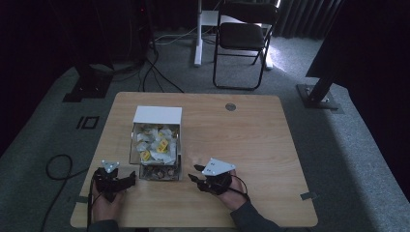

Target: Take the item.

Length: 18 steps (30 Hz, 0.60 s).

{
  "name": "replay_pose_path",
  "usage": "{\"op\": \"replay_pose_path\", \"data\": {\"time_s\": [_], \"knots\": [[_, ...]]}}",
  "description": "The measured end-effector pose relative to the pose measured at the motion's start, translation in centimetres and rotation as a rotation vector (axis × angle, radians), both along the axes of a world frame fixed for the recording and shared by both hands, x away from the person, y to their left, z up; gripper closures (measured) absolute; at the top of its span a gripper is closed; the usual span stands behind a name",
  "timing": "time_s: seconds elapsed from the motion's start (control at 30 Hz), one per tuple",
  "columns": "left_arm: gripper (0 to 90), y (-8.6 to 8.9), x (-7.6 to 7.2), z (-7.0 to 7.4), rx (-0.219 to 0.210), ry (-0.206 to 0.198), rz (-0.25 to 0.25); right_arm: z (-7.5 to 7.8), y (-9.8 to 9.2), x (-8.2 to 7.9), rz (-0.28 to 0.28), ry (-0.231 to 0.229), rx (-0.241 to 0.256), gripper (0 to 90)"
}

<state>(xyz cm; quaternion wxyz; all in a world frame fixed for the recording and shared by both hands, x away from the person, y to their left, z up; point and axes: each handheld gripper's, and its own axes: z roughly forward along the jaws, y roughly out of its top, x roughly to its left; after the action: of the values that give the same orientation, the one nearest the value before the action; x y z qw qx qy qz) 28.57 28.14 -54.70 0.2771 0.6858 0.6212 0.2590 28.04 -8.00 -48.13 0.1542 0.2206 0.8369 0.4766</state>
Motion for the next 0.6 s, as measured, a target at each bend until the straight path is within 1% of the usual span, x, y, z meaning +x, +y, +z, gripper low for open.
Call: {"op": "replay_pose_path", "data": {"time_s": [0.27,0.6], "knots": [[10.4,0.0,0.0,0.0,0.0,0.0,0.0,0.1,1.6,-0.5,0.043,-0.011,0.001,60.2],[10.4,0.0,0.0,0.0,0.0,0.0,0.0,0.2,3.0,-0.7,0.073,-0.012,0.008,61.0]]}}
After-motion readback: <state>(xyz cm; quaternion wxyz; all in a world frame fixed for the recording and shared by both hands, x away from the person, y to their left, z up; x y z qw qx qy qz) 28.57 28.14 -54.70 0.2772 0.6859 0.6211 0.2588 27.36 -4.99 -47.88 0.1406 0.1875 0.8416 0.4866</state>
